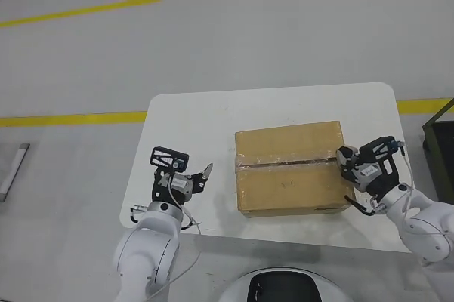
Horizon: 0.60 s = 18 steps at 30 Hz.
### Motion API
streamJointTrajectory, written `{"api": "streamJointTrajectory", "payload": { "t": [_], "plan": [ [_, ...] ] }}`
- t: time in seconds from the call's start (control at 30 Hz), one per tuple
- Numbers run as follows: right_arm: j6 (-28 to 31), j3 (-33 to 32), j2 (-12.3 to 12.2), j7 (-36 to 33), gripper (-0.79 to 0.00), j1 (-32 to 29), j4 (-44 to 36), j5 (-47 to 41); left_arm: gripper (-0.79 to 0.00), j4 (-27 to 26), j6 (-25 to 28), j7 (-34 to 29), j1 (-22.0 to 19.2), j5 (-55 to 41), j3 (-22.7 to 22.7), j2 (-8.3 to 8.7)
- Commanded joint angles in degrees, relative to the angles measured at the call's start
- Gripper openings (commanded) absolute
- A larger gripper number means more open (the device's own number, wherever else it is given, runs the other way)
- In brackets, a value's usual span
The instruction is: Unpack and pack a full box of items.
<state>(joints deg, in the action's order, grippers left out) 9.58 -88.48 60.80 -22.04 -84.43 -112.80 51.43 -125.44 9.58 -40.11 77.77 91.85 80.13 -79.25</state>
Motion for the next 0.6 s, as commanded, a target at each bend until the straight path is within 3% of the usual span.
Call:
{"api": "streamJointTrajectory", "payload": {
  "t": [0.0, 0.2, 0.53, 0.57],
  "plan": [
    [-0.1, -1.6, 0.0, 1.8, -0.785, 0.0, -0.9, -0.9, 0.000, -0.3, 0.6, 2.2, 0.1, 0.1, -0.6, 0.06],
    [-1.7, -11.6, -0.3, 3.6, -0.785, -6.2, -6.0, -0.9, 0.000, -0.6, 0.5, 8.0, 1.0, -1.9, -1.7, 0.09],
    [-3.1, -27.0, 0.9, 8.4, -0.785, -27.7, -18.0, -0.4, 0.000, -1.0, 2.0, 13.0, 3.7, -3.9, -1.8, 0.44],
    [-3.3, -27.2, 0.9, 8.7, -0.536, -28.3, -18.4, -0.4, 0.000, -1.0, 2.0, 13.0, 3.7, -3.9, -1.8, 0.44]
  ]
}}
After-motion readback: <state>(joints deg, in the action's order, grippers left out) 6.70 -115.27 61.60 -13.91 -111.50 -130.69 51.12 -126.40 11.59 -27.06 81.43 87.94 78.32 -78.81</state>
